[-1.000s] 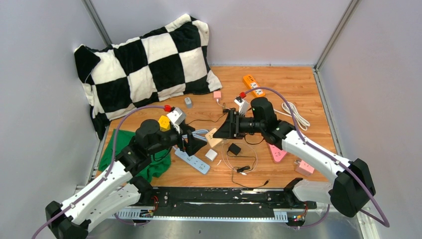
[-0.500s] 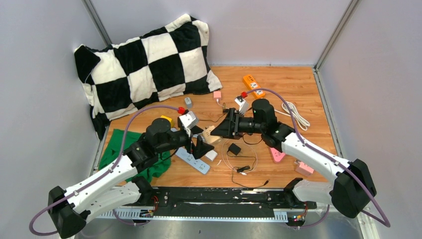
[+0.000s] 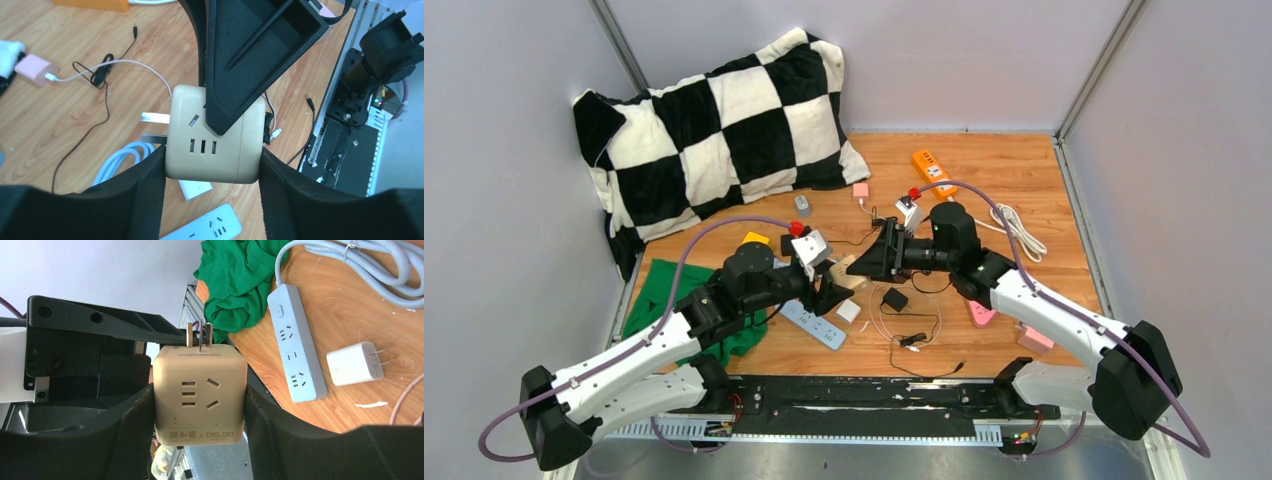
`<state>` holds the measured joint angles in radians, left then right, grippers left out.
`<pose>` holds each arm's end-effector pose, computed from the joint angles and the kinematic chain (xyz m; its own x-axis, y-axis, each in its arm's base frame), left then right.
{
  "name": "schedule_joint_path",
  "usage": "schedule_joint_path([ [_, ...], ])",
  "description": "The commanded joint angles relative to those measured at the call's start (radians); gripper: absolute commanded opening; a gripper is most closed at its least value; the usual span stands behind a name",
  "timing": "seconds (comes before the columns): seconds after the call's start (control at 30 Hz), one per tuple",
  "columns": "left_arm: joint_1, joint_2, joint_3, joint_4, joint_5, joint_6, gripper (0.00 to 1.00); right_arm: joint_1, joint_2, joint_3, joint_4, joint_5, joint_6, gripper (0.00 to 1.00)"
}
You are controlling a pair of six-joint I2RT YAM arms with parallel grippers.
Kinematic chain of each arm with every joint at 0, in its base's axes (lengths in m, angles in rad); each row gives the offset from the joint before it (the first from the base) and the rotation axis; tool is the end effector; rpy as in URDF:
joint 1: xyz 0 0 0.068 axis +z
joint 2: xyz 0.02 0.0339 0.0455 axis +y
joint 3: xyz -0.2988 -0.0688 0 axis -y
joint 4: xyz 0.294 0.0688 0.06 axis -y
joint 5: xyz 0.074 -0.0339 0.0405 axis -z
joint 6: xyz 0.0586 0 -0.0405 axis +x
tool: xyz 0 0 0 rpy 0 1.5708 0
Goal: Insert the plug
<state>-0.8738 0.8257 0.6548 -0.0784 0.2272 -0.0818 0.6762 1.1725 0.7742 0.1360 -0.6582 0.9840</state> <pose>0.1467 -0.1958 0.3099 -0.2303 0.1511 -0.9613 0.8713 0.4720 -0.1346 0.2229 0.2249 0.2990 -0.9080 0.1161 -0.4027 -0.3608 0.2721 0.8921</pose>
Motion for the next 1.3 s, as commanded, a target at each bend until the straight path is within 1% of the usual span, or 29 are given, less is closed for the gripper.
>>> schedule_joint_path([
  [0.0, -0.005, -0.023, 0.004, 0.05, -0.001, -0.038, 0.37, 0.016, -0.037, -0.022, 0.008, 0.001, -0.026, 0.3],
  [0.03, -0.005, -0.022, 0.002, 0.054, 0.006, -0.05, 0.33, 0.016, -0.04, -0.025, 0.008, 0.003, -0.029, 0.3],
  [0.07, -0.005, -0.021, -0.001, 0.061, 0.013, -0.067, 0.27, 0.016, -0.043, -0.027, 0.008, 0.005, -0.033, 0.31],
  [0.1, -0.005, -0.021, -0.001, 0.065, 0.017, -0.082, 0.24, 0.017, -0.045, -0.028, 0.007, 0.005, -0.04, 0.33],
  [0.13, -0.005, -0.019, 0.001, 0.065, 0.018, -0.095, 0.19, 0.016, -0.048, -0.029, 0.003, 0.008, -0.051, 0.39],
  [0.17, -0.005, -0.016, 0.006, 0.065, 0.016, -0.108, 0.13, 0.017, -0.054, -0.028, -0.001, 0.013, -0.067, 0.49],
  [0.2, -0.005, -0.015, 0.01, 0.065, 0.011, -0.122, 0.01, 0.016, -0.066, -0.027, -0.005, 0.02, -0.089, 0.6],
  [0.23, -0.005, -0.013, 0.015, 0.064, 0.005, -0.14, 0.0, 0.017, -0.079, -0.029, -0.015, 0.034, -0.111, 0.68],
  [0.27, -0.005, -0.012, 0.019, 0.063, -0.003, -0.161, 0.0, 0.016, -0.097, -0.032, -0.024, 0.05, -0.135, 0.74],
  [0.3, -0.005, -0.013, 0.024, 0.063, -0.014, -0.188, 0.0, 0.016, -0.118, -0.034, -0.035, 0.07, -0.165, 0.81],
  [0.37, -0.005, -0.008, 0.042, 0.037, -0.062, -0.272, 0.0, 0.017, -0.171, -0.041, -0.065, 0.126, -0.235, 0.91],
  [0.4, -0.005, -0.002, 0.052, 0.024, -0.077, -0.29, 0.0, 0.017, -0.199, -0.048, -0.077, 0.167, -0.271, 0.94],
  [0.5, -0.004, 0.011, 0.076, 0.009, -0.094, -0.379, 0.0, 0.018, -0.294, -0.082, -0.088, 0.279, -0.392, 0.95],
  [0.6, -0.004, 0.019, 0.093, 0.011, -0.107, -0.483, 0.0, 0.032, -0.38, -0.107, -0.09, 0.368, -0.514, 0.93],
  [0.67, -0.002, 0.02, 0.099, 0.007, -0.128, -0.562, 0.0, 0.044, -0.425, -0.114, -0.104, 0.425, -0.558, 0.93],
  [0.83, -0.003, 0.018, 0.113, -0.023, -0.16, -0.695, 0.0, 0.074, -0.504, -0.113, -0.11, 0.443, -0.644, 0.92],
  [0.97, -0.003, 0.026, 0.104, 0.008, -0.126, -0.825, 0.0, 0.131, -0.494, -0.093, -0.122, 0.469, -0.7, 0.93],
  [1.07, -0.003, 0.06, 0.108, 0.017, -0.079, -0.923, 0.0, 0.202, -0.467, -0.075, -0.127, 0.5, -0.762, 0.93],
  [1.17, -0.003, 0.106, 0.124, 0.007, -0.02, -0.946, 0.0, 0.289, -0.447, -0.066, -0.131, 0.607, -0.828, 0.93],
  [1.27, -0.003, 0.133, 0.135, -0.01, 0.004, -0.956, 0.0, 0.354, -0.418, -0.061, -0.129, 0.676, -0.882, 0.92],
])
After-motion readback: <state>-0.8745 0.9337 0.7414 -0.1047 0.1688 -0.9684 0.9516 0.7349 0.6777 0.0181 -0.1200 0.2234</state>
